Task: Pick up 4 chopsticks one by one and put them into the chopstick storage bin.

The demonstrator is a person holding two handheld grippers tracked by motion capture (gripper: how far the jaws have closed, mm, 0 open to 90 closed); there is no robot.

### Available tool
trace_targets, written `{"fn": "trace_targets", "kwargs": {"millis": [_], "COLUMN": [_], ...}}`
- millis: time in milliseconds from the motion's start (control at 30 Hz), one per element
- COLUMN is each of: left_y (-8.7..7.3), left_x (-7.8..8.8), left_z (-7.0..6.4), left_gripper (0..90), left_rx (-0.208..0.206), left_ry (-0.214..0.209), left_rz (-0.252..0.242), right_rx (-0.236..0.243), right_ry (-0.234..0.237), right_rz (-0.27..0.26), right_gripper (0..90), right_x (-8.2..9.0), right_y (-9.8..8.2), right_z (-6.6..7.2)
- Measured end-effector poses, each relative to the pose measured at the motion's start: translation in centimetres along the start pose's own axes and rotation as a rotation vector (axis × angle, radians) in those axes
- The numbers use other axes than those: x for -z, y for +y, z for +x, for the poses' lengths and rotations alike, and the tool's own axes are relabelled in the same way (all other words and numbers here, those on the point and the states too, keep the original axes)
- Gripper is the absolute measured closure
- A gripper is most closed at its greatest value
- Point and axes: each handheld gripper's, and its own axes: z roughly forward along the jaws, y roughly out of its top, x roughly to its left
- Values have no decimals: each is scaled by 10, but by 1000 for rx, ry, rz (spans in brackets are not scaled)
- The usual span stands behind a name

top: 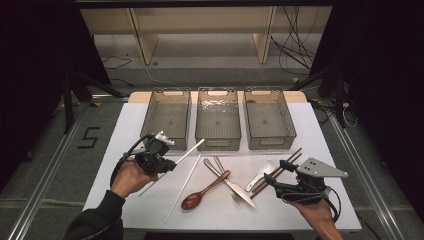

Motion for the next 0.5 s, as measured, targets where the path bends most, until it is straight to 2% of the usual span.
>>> {"fn": "trace_targets", "kwargs": {"millis": [167, 233, 333, 500], "left_y": [10, 13, 17, 21], "left_x": [1, -1, -5, 1], "left_z": [10, 19, 34, 55], "left_gripper": [847, 847, 847, 847], "left_rx": [24, 49, 76, 122], "left_ry": [24, 15, 38, 66], "left_rz": [-28, -40, -34, -69], "right_rx": [-5, -5, -3, -4], "right_ry": [-1, 1, 3, 3], "right_rz": [0, -1, -2, -5], "right_gripper": [301, 301, 301, 301], "right_x": [0, -1, -1, -1], "right_y": [0, 0, 0, 0], "right_z": [0, -1, 0, -1]}}
